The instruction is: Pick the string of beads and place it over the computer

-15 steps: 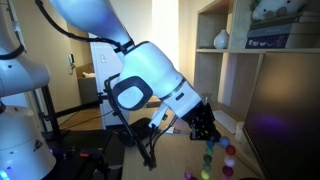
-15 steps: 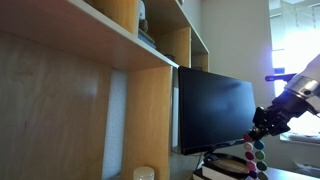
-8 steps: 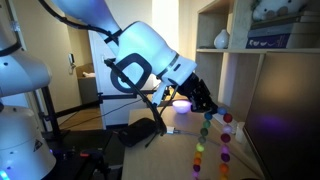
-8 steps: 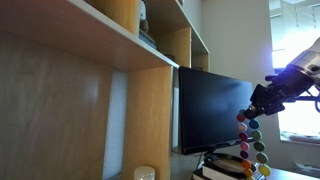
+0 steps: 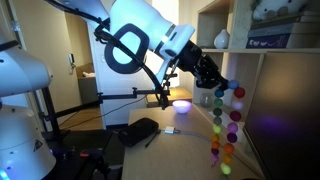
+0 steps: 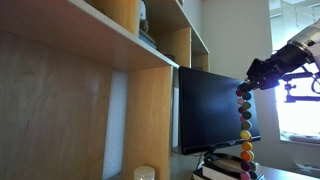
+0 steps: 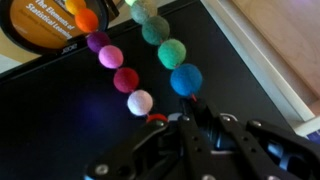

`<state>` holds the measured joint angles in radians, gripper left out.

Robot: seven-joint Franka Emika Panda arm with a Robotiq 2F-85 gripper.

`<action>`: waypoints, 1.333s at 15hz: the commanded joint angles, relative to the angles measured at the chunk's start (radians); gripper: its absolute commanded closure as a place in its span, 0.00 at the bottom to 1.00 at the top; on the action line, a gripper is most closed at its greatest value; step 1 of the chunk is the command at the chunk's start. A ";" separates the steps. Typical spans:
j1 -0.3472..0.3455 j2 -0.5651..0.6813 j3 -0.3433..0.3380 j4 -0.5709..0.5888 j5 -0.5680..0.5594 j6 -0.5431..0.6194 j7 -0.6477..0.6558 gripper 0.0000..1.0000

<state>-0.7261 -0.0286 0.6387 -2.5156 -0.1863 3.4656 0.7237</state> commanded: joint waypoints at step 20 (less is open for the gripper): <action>0.240 -0.048 -0.309 -0.035 -0.405 -0.005 0.250 0.96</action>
<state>-0.5282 -0.0592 0.3586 -2.5819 -0.6033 3.4611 0.8831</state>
